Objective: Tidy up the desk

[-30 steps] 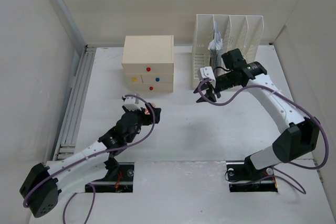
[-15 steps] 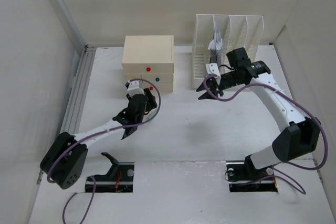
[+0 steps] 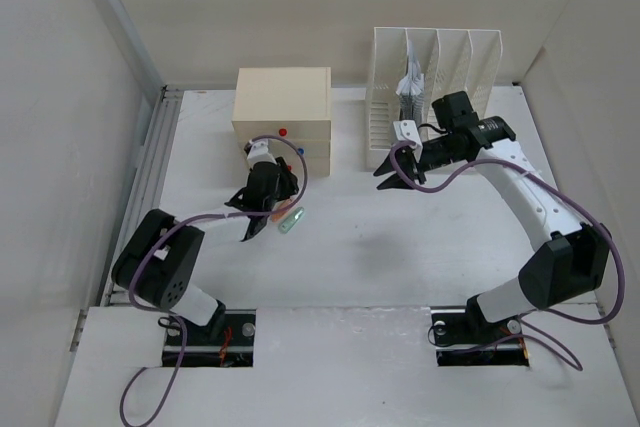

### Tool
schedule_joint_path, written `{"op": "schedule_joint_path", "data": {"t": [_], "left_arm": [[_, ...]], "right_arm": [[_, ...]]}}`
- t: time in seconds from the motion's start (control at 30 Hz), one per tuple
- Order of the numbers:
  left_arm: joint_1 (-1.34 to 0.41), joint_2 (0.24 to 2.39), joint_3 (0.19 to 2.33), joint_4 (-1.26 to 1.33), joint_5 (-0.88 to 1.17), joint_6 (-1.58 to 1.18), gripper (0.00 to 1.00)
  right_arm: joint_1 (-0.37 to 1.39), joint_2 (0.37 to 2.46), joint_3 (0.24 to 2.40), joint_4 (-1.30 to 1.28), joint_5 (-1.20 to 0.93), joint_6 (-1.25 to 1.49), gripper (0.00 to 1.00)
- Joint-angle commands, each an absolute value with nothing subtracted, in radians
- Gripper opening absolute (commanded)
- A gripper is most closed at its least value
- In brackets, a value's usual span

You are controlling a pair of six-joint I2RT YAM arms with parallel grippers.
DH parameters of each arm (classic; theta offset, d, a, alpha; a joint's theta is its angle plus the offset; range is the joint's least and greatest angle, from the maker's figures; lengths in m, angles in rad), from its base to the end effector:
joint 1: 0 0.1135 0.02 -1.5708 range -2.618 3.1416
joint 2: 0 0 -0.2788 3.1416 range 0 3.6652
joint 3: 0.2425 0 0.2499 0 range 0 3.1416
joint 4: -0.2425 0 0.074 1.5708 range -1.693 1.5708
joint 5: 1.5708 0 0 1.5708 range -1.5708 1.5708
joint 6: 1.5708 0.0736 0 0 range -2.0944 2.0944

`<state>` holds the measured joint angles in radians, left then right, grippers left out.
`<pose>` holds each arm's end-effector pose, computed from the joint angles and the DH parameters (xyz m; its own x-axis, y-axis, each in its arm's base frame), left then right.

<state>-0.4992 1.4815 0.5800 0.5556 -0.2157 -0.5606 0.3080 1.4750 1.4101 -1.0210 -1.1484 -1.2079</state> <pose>0.2972 -0.1441 0.1887 -0.4067 -0.3698 -0.8354 0.0881 0.8943 -0.4387 0.2540 0.1512 0.3430 0.1957 -0.3399 -0.9199 -0.9761 -0.1578 -0.1493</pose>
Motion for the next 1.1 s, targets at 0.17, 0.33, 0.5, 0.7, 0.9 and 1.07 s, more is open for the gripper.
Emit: {"op": "schedule_joint_path", "data": {"t": [0.17,0.33,0.5,0.7,0.9,1.07], "left_arm": [[-0.482,1.548,0.630,0.703,-0.176,-0.581,0.36],[-0.472,1.575,0.630,0.738,-0.189,-0.591,0.36],[-0.463,1.600,0.640,0.738,-0.210,-0.591,0.35],[-0.463,1.640,0.670,0.738,-0.219,-0.591,0.35],[-0.454,1.660,0.689,0.729,-0.238,-0.591,0.35],[-0.445,1.669,0.698,0.718,-0.247,-0.591,0.35]], "right_arm": [[0.295,1.477,1.413,-1.023,-1.206,-1.223,0.39],[0.295,1.477,1.413,-1.023,-1.206,-1.223,0.39],[0.295,1.477,1.413,-1.023,-1.206,-1.223,0.39],[0.295,1.477,1.413,-1.023,-1.206,-1.223,0.39],[0.285,1.486,1.413,-1.023,-1.206,-1.223,0.39],[0.285,1.486,1.413,-1.023,-1.206,-1.223,0.39]]}}
